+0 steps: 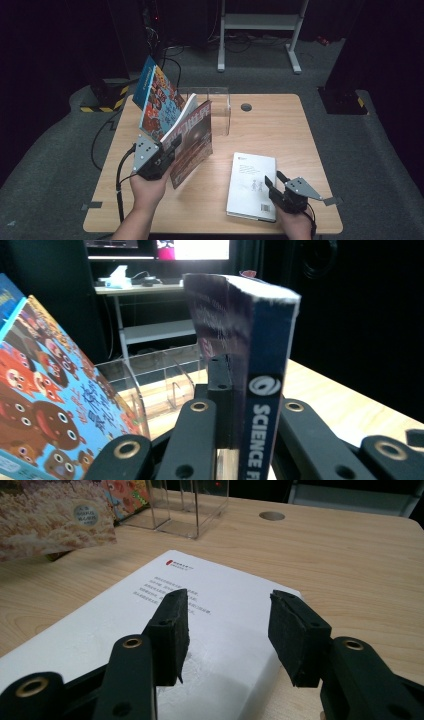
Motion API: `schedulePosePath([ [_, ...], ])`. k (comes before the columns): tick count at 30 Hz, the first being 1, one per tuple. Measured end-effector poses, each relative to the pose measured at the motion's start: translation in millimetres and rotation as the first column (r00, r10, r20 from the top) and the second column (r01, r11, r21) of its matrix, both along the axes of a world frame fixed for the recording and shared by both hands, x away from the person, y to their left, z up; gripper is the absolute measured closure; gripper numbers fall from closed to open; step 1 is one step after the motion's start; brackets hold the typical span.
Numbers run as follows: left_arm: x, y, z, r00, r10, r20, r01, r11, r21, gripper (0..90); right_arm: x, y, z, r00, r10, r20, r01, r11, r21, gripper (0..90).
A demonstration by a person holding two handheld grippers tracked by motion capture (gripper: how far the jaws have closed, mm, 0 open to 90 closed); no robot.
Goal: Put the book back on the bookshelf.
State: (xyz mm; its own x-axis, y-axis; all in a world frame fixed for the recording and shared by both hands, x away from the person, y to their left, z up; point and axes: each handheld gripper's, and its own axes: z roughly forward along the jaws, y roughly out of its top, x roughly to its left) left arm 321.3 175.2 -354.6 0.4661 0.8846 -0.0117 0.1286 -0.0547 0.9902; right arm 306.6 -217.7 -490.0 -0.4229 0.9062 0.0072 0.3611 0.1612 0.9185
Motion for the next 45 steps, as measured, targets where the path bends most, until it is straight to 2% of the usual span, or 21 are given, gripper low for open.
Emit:
schedulePosePath([
  [3,4.5,0.3,3.2,1.0000,0.003,0.001,-0.003,1.0000,-0.002,84.0,0.7,0.4,-0.4,1.0000,0.005,-0.002,-0.005,1.000,-0.003,50.0],
  [8,10.1,-1.6,7.5,0.9995,0.028,0.015,-0.028,0.9996,0.004,84.0,3.0,0.2,-2.3,0.9996,0.021,-0.017,-0.021,0.999,-0.029,56.8],
  [13,14.0,-2.2,11.9,0.9981,0.054,0.031,-0.053,0.9985,-0.013,84.0,4.9,-2.9,-2.5,0.9990,0.030,-0.033,-0.030,1.000,-0.001,58.2],
  [17,15.9,-3.3,14.0,0.9966,0.072,0.041,-0.071,0.9974,-0.010,84.0,2.8,-3.0,-2.7,0.9995,0.031,-0.004,-0.031,0.999,-0.011,63.5],
  [22,18.7,-2.4,15.4,0.9953,0.088,0.041,-0.087,0.9961,-0.012,84.0,2.6,-5.7,-3.0,0.9995,0.030,-0.008,-0.030,1.000,0.004,59.3],
  [26,20.2,-2.1,17.0,0.9937,0.101,0.050,-0.100,0.9949,-0.014,83.9,2.9,-7.8,-3.8,1.0000,-0.002,-0.008,0.002,1.000,-0.001,57.8],
  [32,23.9,-3.2,19.8,0.9911,0.122,0.054,-0.121,0.9925,-0.013,84.0,2.6,-9.1,-2.6,1.0000,0.006,-0.007,-0.006,1.000,0.012,57.0],
  [37,28.3,-6.1,22.3,0.9900,0.131,0.051,-0.131,0.9914,-0.007,84.0,2.0,-7.6,-2.2,0.9999,0.007,-0.009,-0.007,1.000,-0.001,56.6],
  [45,33.2,-7.6,22.6,0.9865,0.155,0.054,-0.153,0.9878,-0.026,84.0,1.8,-9.2,-2.1,0.9999,0.010,-0.006,-0.010,1.000,0.003,55.3],
])
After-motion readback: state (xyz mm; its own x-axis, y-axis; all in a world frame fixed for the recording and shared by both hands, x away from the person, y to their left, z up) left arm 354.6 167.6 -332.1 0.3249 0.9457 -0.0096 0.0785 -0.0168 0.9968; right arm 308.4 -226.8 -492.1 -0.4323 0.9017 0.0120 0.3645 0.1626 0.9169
